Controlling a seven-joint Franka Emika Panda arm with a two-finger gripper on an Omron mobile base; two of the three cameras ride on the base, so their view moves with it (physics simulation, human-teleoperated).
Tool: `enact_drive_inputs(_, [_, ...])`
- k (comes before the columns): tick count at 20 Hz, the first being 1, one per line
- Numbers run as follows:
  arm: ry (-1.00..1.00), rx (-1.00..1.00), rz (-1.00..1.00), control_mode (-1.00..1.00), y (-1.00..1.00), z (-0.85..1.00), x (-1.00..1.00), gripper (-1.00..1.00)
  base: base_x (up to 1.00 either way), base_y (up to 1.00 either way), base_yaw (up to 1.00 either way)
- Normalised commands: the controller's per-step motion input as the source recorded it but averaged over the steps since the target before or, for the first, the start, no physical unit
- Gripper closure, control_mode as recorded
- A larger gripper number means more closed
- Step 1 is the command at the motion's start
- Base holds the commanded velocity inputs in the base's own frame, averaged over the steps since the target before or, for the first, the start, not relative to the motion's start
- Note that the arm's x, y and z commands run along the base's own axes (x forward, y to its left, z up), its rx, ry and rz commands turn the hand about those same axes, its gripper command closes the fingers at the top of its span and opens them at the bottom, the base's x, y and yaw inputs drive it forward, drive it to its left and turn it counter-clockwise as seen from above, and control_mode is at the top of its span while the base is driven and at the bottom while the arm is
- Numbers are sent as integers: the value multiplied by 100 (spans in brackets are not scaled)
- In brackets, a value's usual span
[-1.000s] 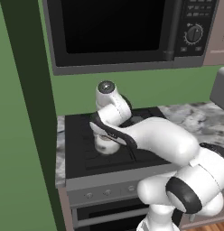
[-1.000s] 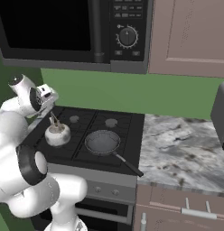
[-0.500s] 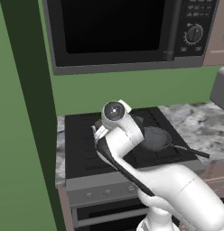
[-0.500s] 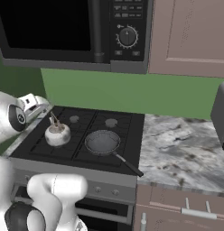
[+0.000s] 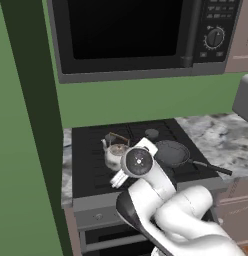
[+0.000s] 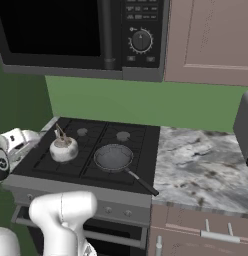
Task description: Pick the kettle from the counter and place it on a stove burner. Then turn the burner on.
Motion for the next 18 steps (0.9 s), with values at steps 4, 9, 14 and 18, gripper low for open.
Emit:
enact_drive_inputs(4, [4,-9,0,-100,0,-59,-75,-100,0,0,0])
enact_drive_inputs(9, [5,-1,0,-100,0,-31,-27,-100,0,0,0])
enact_drive_inputs(14, [6,1,0,-100,0,-31,-4,-100,0,0,0])
enact_drive_inputs(18, [1,0,0,-100,0,-3,0,-100,0,0,0])
